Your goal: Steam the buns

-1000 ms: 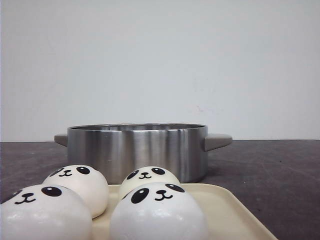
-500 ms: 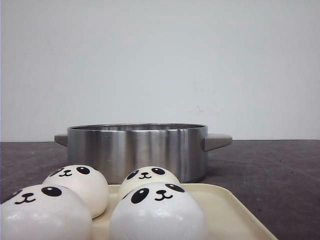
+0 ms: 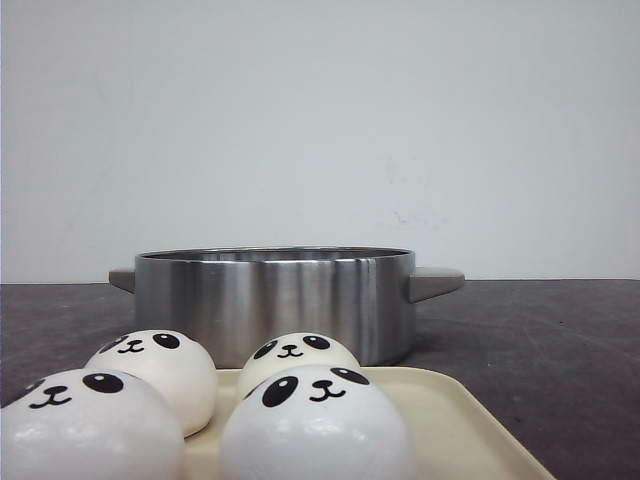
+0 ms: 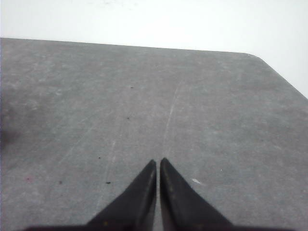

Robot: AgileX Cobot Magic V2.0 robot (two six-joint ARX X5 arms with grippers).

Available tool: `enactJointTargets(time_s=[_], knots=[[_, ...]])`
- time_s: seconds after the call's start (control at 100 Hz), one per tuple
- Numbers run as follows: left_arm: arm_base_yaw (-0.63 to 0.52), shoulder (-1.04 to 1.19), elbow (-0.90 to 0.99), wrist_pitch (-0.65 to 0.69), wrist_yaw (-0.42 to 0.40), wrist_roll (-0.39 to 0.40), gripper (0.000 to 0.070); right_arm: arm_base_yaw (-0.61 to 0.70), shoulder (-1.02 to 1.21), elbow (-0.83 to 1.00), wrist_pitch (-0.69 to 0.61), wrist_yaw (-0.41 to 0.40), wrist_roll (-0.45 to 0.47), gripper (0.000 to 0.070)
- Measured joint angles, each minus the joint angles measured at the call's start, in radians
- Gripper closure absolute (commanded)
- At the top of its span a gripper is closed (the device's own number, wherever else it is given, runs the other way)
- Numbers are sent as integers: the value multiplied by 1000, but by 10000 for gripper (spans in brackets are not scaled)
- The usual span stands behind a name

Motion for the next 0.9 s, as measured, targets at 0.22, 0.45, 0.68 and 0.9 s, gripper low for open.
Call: enactJointTargets(time_s=[0.22, 0.45, 0.68, 0.9], knots=[[0, 0, 0, 0, 0, -2, 683, 0, 0, 0, 12, -1, 23, 689], [0, 0, 0, 0, 5, -161, 687, 0, 0, 0, 79, -35, 190, 690], [-1, 4, 62, -27, 175, -340, 687, 0, 5, 82, 120, -203, 361, 697], [-32, 98, 306, -11, 222, -368, 686, 0, 148, 425, -105, -287, 379, 697]])
